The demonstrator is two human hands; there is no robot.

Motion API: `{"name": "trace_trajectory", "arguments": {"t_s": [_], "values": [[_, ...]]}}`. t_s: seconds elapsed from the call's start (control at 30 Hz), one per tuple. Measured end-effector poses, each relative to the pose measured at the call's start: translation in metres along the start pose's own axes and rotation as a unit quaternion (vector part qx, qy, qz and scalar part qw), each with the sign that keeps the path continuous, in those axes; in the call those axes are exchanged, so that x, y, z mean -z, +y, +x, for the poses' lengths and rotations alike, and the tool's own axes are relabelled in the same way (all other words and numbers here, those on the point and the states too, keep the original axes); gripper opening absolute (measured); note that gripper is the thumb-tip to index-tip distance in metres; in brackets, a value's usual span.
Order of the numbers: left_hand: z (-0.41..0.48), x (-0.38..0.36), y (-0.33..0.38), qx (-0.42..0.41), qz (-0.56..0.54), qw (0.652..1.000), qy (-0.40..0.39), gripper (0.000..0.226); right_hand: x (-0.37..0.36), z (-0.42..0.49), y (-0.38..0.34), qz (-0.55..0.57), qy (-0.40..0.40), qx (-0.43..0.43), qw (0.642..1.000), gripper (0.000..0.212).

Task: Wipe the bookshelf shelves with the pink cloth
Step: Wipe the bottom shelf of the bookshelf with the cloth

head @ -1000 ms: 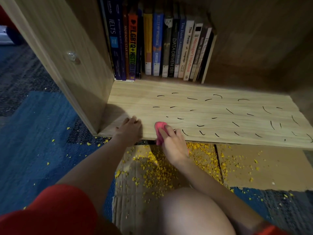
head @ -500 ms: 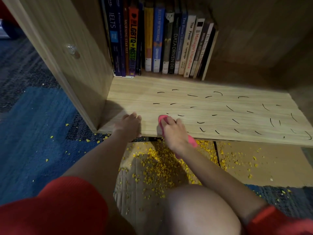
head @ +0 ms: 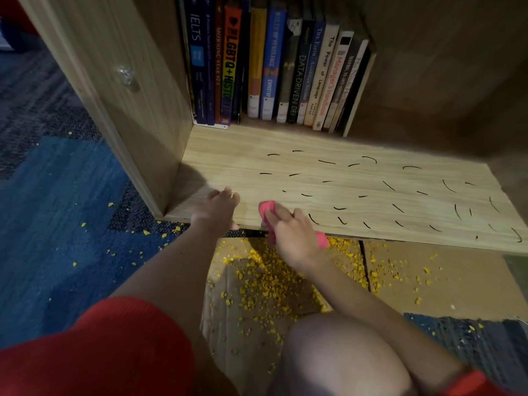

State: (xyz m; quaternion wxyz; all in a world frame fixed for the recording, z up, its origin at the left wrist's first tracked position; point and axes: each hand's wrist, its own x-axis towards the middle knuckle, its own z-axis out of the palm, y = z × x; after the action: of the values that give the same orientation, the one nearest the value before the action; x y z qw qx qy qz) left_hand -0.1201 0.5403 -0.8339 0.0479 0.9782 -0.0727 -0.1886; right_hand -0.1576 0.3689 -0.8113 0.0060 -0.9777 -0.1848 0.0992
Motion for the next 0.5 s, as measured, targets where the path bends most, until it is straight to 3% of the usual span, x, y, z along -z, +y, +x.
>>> {"name": "trace_trajectory", "arguments": {"t_s": [0.27, 0.5], "values": [[-0.001, 0.003, 0.001, -0.001, -0.001, 1.0, -0.003, 0.073, 0.011, 0.032, 0.003, -0.024, -0.006, -0.029, 0.999, 0.054], [-0.001, 0.005, -0.001, 0.005, -0.01, 1.0, -0.025, 0.077, -0.004, -0.02, 0.006, -0.021, 0.004, -0.018, 1.0, 0.055]]}}
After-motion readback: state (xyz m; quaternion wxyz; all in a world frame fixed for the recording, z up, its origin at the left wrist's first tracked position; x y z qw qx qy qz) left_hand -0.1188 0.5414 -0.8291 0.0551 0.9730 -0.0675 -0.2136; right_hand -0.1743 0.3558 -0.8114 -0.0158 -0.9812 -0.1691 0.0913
